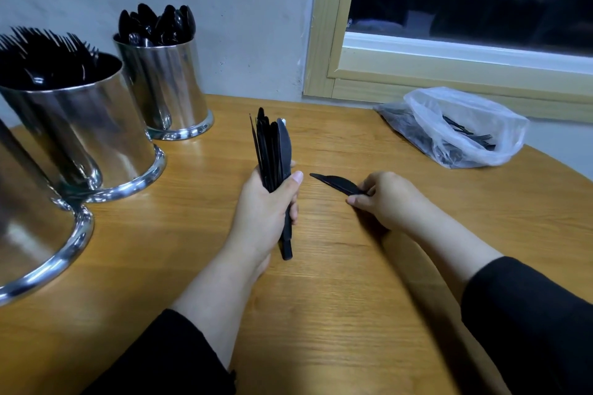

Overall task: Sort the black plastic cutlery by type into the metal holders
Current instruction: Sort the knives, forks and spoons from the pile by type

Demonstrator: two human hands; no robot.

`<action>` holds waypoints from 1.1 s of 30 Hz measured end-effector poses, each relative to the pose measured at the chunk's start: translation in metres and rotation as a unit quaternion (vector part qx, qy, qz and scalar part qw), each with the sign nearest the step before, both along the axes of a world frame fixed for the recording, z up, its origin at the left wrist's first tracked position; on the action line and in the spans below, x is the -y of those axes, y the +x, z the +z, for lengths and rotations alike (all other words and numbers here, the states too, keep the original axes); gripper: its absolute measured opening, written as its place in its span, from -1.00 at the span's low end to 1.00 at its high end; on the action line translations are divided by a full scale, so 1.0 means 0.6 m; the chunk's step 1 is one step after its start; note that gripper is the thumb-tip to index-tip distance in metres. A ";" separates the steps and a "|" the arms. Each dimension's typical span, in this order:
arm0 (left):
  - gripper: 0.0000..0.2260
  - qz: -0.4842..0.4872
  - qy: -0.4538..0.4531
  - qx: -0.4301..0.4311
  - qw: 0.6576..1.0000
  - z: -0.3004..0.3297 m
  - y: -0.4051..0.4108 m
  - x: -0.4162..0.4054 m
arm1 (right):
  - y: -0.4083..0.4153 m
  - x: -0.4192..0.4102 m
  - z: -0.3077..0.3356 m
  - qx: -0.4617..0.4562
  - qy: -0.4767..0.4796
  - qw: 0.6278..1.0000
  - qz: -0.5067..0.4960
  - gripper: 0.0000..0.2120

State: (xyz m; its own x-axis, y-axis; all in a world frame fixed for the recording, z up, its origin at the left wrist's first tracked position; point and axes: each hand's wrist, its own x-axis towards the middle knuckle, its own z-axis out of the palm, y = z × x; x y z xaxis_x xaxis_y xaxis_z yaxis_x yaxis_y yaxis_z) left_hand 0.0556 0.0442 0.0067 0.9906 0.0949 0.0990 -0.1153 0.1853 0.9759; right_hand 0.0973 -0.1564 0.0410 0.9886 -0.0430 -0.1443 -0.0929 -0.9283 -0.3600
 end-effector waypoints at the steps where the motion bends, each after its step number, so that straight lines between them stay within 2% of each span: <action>1: -0.86 0.005 0.002 0.004 1.000 -0.001 0.001 0.000 | 0.002 -0.003 -0.001 -0.007 -0.006 1.000 0.003 -0.67; 6: -0.78 0.052 -0.015 0.071 0.996 0.008 0.002 0.001 | 0.010 -0.012 0.000 -0.036 -0.061 0.997 0.037 -0.78; 10: -0.71 0.050 0.020 0.070 0.996 0.005 0.008 0.000 | 0.004 -0.012 -0.024 0.041 -0.068 0.994 0.079 -0.88; 12: -0.74 0.024 0.045 0.048 0.998 -0.001 0.008 0.004 | -0.003 -0.010 -0.029 0.082 -0.015 0.993 0.080 -0.91; 14: -0.87 0.020 0.058 0.026 0.998 -0.007 0.009 0.007 | -0.007 -0.011 -0.032 0.131 0.080 0.986 0.060 -0.93; 16: -0.98 0.038 0.023 -0.002 0.999 -0.009 0.012 0.004 | -0.011 -0.019 -0.035 0.197 0.167 0.965 0.048 -0.90; 19: -0.85 0.054 -0.038 -0.035 0.997 -0.008 0.019 0.005 | -0.010 -0.038 -0.036 0.250 0.254 0.933 0.050 -0.83; 21: -0.83 0.060 -0.050 -0.032 0.996 -0.008 0.024 0.013 | -0.006 -0.049 -0.030 0.270 0.271 0.922 0.054 -0.97; 23: -0.85 0.070 -0.056 -0.024 0.996 -0.007 0.033 0.024 | -0.003 -0.062 -0.025 0.266 0.275 0.921 0.075 -0.95; 26: -0.68 0.057 -0.052 -0.010 0.997 -0.001 0.050 0.045 | -0.002 -0.082 -0.034 0.210 0.240 0.941 0.117 -0.85; 29: -0.64 0.053 -0.029 -0.014 0.998 0.005 0.061 0.063 | 0.002 -0.081 -0.039 0.205 0.208 0.949 0.121 -0.78; 33: -0.83 0.080 -0.010 -0.029 0.996 0.006 0.068 0.070 | -0.001 -0.077 -0.035 0.211 0.230 0.935 0.168 -0.79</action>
